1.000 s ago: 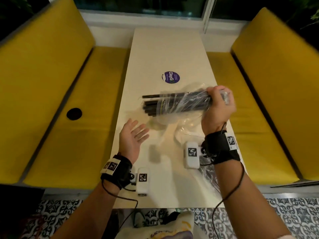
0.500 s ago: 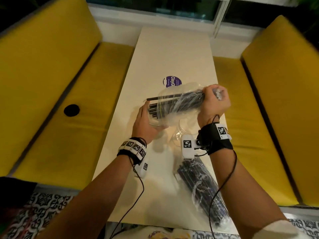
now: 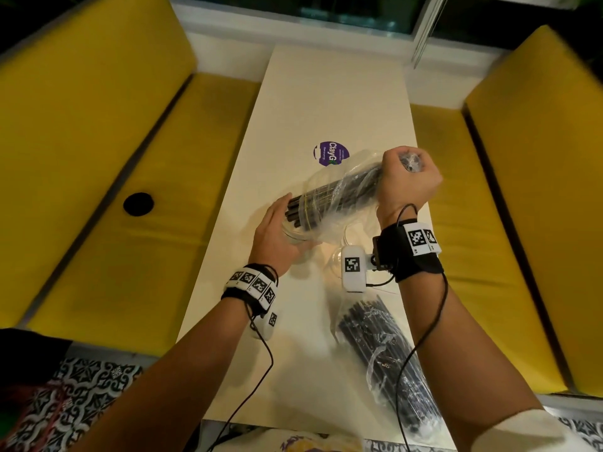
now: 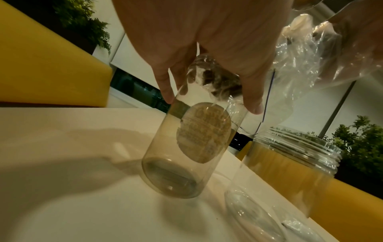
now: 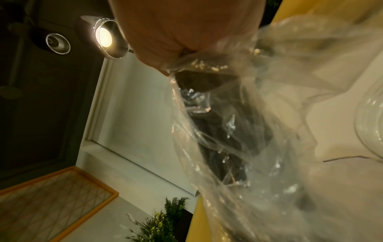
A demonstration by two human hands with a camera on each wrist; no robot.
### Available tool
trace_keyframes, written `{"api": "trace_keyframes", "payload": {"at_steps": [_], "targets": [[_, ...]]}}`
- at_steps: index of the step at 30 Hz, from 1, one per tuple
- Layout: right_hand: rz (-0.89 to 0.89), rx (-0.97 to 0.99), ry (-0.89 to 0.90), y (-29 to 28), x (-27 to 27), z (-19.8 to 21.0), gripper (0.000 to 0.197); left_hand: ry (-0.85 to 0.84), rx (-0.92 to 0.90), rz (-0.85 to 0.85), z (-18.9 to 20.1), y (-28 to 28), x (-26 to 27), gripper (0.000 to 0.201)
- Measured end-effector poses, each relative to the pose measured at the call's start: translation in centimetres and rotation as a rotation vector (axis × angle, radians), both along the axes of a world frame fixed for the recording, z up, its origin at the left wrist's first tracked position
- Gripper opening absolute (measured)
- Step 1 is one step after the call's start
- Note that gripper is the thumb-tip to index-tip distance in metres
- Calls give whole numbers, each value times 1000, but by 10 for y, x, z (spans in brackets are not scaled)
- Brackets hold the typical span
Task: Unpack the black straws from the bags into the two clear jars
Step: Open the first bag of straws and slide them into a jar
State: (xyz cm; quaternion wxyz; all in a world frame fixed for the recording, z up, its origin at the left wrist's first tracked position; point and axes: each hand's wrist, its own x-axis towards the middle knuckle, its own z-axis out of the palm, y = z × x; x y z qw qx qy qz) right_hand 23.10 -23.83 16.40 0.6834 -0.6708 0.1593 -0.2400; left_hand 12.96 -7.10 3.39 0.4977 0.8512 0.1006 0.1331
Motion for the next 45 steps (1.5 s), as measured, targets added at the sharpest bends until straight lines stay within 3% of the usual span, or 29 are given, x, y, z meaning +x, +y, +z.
{"api": "trace_keyframes", "payload": {"at_steps": [4, 10, 18, 22, 25, 27, 30, 34, 37, 39, 41, 42, 45], "targets": [[5, -61, -16, 6, -4, 6, 11, -38, 42, -9, -4, 3, -1, 96], [26, -239, -78, 30, -6, 10, 8, -59, 61, 14, -4, 4, -2, 95], [-66, -358, -19, 29, 5, 11, 6, -38, 125, -16, 5, 1, -4, 98], [145, -461, -186, 44, -10, 5, 12, 10, 179, -32, 8, -2, -2, 99], [323, -530, -229, 50, -15, 1, 9, 65, 141, -11, 6, -1, 1, 119], [410, -560, -197, 49, -12, 3, 17, 100, 91, -3, 5, 2, 3, 126], [612, -664, -153, 47, -13, 7, 22, 123, 133, -7, -1, 2, 6, 115], [577, -665, -281, 54, -18, 8, 22, 165, 66, 49, -5, -2, 9, 106], [605, -613, -223, 59, -21, 7, 34, 172, -25, 82, -8, 1, 11, 113], [677, -535, -118, 56, -22, 5, 65, 181, -52, 111, -9, 3, 9, 118], [832, -617, 45, 49, -27, 0, 100, 198, -65, 116, -10, 5, 8, 115], [866, -695, 56, 47, -30, -3, 107, 206, -75, 118, -9, 5, 8, 113], [839, -773, -18, 39, -37, -9, 87, 207, -42, 107, -10, 4, 5, 114]]}}
